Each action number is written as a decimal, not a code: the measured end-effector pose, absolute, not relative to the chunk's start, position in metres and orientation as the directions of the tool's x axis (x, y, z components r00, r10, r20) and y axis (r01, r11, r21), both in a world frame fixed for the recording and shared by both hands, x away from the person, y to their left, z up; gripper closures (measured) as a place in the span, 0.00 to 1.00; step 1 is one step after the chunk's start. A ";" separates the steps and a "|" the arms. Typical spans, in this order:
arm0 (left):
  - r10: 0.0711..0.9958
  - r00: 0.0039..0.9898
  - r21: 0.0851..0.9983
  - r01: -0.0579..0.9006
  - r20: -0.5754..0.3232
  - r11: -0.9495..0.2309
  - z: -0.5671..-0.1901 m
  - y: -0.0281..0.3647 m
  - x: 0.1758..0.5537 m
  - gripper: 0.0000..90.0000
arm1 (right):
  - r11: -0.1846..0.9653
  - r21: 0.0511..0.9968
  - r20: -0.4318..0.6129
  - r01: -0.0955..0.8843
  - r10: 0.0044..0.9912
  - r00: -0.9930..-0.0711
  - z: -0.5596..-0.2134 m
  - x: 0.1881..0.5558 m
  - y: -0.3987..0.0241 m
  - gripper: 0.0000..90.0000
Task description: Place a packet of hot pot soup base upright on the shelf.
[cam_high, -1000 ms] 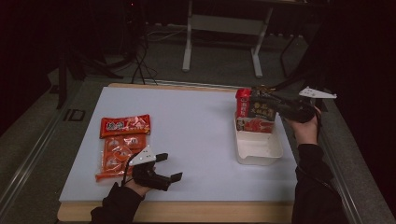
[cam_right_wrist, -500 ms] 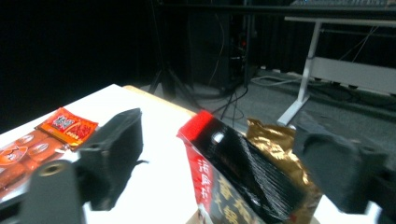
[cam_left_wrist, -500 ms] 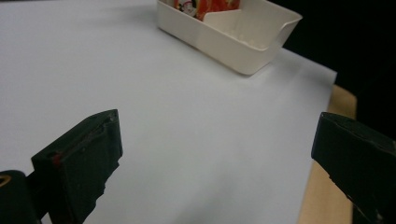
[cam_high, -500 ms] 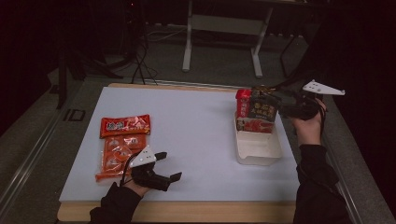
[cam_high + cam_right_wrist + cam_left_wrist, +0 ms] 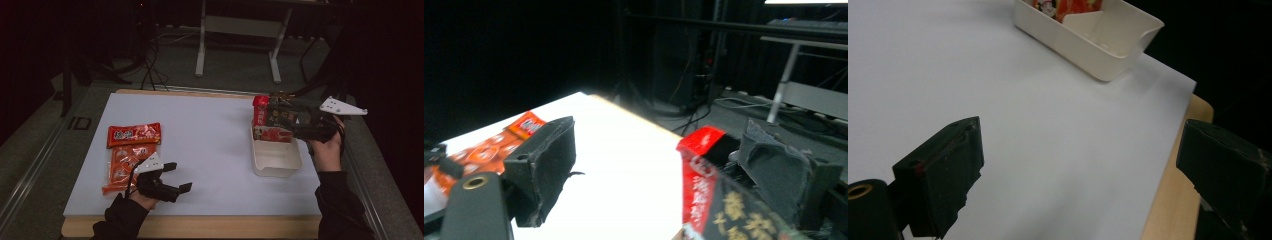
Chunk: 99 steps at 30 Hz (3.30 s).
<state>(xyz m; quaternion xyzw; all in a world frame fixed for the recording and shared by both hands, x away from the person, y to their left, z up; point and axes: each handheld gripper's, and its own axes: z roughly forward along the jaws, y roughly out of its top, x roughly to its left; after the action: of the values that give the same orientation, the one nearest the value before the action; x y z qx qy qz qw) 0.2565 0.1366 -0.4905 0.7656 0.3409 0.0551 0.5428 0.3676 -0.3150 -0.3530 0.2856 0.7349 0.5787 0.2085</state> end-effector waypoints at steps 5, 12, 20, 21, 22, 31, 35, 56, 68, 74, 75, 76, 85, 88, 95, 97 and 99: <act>0.584 0.772 0.877 0.436 -0.249 -0.202 -0.484 0.141 0.255 0.06 | 0.188 0.967 0.012 0.172 0.642 -0.767 -0.361 0.356 -0.308 0.18; 0.590 0.776 0.876 0.425 -0.223 -0.227 -0.471 0.153 0.254 0.06 | 0.197 0.960 0.043 0.198 0.595 -0.803 -0.372 0.336 -0.296 0.15; 0.640 0.739 0.873 0.438 -0.212 -0.216 -0.464 0.174 0.256 0.07 | 0.198 0.959 0.056 0.204 0.572 -0.818 -0.382 0.315 -0.288 0.14; 0.643 0.736 0.873 0.438 -0.211 -0.215 -0.464 0.177 0.256 0.07 | 0.203 0.957 0.055 0.206 0.574 -0.817 -0.384 0.313 -0.287 0.13; 0.652 0.729 0.872 0.440 -0.207 -0.216 -0.464 0.180 0.256 0.07 | 0.204 0.956 0.060 0.211 0.568 -0.821 -0.385 0.312 -0.287 0.13; 0.697 0.693 0.878 0.435 -0.186 -0.199 -0.465 0.208 0.256 0.16 | 0.216 0.949 0.079 0.229 0.541 -0.838 -0.399 0.297 -0.284 0.12; 0.717 0.677 0.888 0.420 -0.169 -0.187 -0.466 0.220 0.255 0.33 | 0.218 0.949 0.080 0.227 0.530 -0.844 -0.401 0.290 -0.283 0.13; 0.874 0.468 0.847 0.510 -0.130 -0.147 -0.493 0.277 0.274 0.83 | 0.242 0.934 0.121 0.264 0.480 -0.869 -0.422 0.278 -0.274 0.15; 0.935 0.345 0.807 0.574 -0.083 -0.140 -0.512 0.302 0.293 1.00 | 0.241 0.935 0.132 0.261 0.446 -0.885 -0.427 0.275 -0.271 0.15; 0.950 0.305 0.779 0.611 -0.067 -0.141 -0.522 0.311 0.306 1.00 | 0.244 0.935 0.129 0.256 0.438 -0.889 -0.427 0.274 -0.270 0.15; 0.954 0.294 0.772 0.619 -0.053 -0.148 -0.524 0.312 0.308 1.00 | 0.246 0.935 0.129 0.256 0.436 -0.890 -0.428 0.274 -0.269 0.15; 0.958 0.282 0.762 0.631 -0.047 -0.148 -0.526 0.313 0.310 1.00 | 0.248 0.934 0.129 0.257 0.436 -0.891 -0.428 0.274 -0.269 0.15; 0.966 0.254 0.719 0.680 -0.049 -0.142 -0.539 0.314 0.319 1.00 | 0.239 0.936 0.132 0.257 0.438 -0.889 -0.428 0.275 -0.271 0.15; 0.963 0.266 0.718 0.677 -0.035 -0.161 -0.540 0.309 0.319 1.00 | 0.244 0.934 0.133 0.260 0.438 -0.889 -0.429 0.276 -0.271 0.15; 0.944 0.328 0.717 0.668 -0.043 -0.200 -0.538 0.285 0.321 1.00 | 0.252 0.931 0.134 0.262 0.433 -0.892 -0.430 0.276 -0.269 0.15; 0.934 0.356 0.718 0.661 -0.042 -0.220 -0.537 0.274 0.322 1.00 | 0.252 0.931 0.135 0.263 0.431 -0.892 -0.430 0.276 -0.269 0.15; 0.923 0.383 0.717 0.655 -0.042 -0.239 -0.537 0.264 0.324 1.00 | 0.256 0.931 0.132 0.261 0.431 -0.893 -0.430 0.276 -0.269 0.15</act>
<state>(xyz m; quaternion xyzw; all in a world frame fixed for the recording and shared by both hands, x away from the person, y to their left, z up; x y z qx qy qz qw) 0.3237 0.2639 -0.5369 0.7613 0.5179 0.2002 0.3348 0.2756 -0.2688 -0.4304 0.2192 0.7888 0.5693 0.0744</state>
